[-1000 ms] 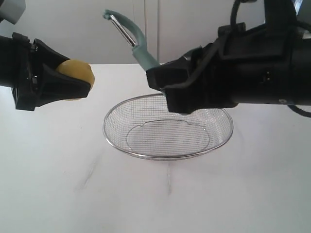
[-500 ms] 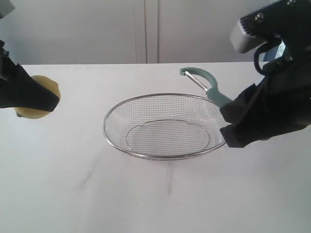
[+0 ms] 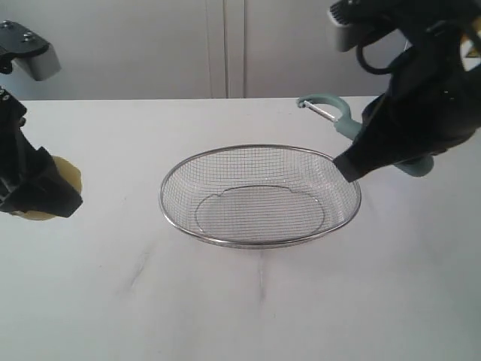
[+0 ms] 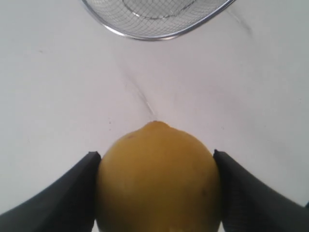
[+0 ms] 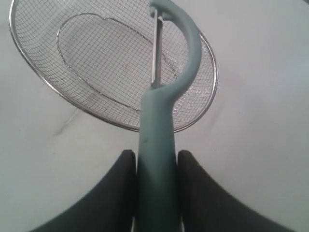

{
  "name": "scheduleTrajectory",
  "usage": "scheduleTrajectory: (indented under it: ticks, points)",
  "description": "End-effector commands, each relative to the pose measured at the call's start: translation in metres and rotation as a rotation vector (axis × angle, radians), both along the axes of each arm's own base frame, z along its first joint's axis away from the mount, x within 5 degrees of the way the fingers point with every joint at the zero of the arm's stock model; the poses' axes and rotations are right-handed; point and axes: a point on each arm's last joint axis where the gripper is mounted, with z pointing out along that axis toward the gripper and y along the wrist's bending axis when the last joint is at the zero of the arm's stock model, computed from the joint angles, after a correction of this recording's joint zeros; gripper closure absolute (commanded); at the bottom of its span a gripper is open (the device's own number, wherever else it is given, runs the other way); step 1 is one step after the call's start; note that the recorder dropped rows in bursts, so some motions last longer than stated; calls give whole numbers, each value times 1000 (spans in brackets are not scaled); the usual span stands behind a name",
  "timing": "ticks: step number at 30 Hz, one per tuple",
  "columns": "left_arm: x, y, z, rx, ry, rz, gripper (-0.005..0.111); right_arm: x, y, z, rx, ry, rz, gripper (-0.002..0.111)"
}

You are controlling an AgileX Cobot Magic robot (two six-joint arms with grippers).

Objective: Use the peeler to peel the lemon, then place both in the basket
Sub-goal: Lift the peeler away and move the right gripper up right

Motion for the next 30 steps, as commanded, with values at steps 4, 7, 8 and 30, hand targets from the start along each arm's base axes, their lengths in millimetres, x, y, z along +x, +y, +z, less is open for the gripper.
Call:
scheduleTrajectory:
  ticks: [4,7,8,30]
  points:
    - [0,-12,9,-56,-92,-19,107,29,19,-17,-51,41,5,108]
    - [-1,-12,8,-54,-79,-22,107,35,23,-24,-58,50,9,108]
    - [-2,-13,8,-56,-77,-22,107,36,24,-25,-57,49,11,108]
    - [-2,-13,8,-65,-67,-23,107,46,32,-20,44,-35,-17,108]
